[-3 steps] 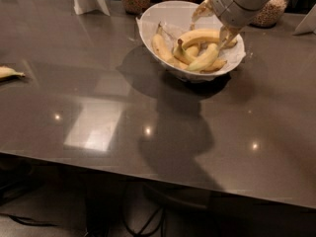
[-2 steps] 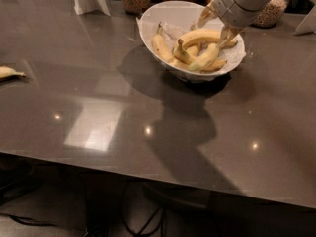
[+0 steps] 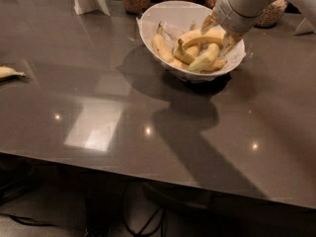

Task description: Pick banana from white bowl

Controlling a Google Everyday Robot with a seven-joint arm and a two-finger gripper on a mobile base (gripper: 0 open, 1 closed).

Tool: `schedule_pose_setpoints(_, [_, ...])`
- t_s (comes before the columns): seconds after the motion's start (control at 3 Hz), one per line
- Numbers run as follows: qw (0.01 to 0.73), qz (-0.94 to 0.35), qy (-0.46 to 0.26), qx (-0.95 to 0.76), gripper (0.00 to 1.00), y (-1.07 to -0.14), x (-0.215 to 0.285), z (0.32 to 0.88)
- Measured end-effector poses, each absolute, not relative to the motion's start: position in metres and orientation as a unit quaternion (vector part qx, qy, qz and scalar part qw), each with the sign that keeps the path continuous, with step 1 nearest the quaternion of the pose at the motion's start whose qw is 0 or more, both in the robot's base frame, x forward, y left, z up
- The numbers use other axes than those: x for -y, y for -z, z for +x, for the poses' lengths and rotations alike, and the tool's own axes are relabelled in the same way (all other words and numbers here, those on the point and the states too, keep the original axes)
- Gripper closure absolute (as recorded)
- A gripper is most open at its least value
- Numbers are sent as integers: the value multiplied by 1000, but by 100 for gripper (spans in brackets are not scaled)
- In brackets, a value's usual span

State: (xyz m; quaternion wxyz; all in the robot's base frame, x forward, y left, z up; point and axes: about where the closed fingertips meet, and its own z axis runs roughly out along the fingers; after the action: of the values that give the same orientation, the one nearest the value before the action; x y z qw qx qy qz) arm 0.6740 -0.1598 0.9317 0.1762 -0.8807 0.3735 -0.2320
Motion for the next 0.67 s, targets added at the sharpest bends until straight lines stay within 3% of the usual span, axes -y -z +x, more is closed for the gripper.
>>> schedule_pose_setpoints(0.67, [159,-887,205,-383,46,-902,161,677])
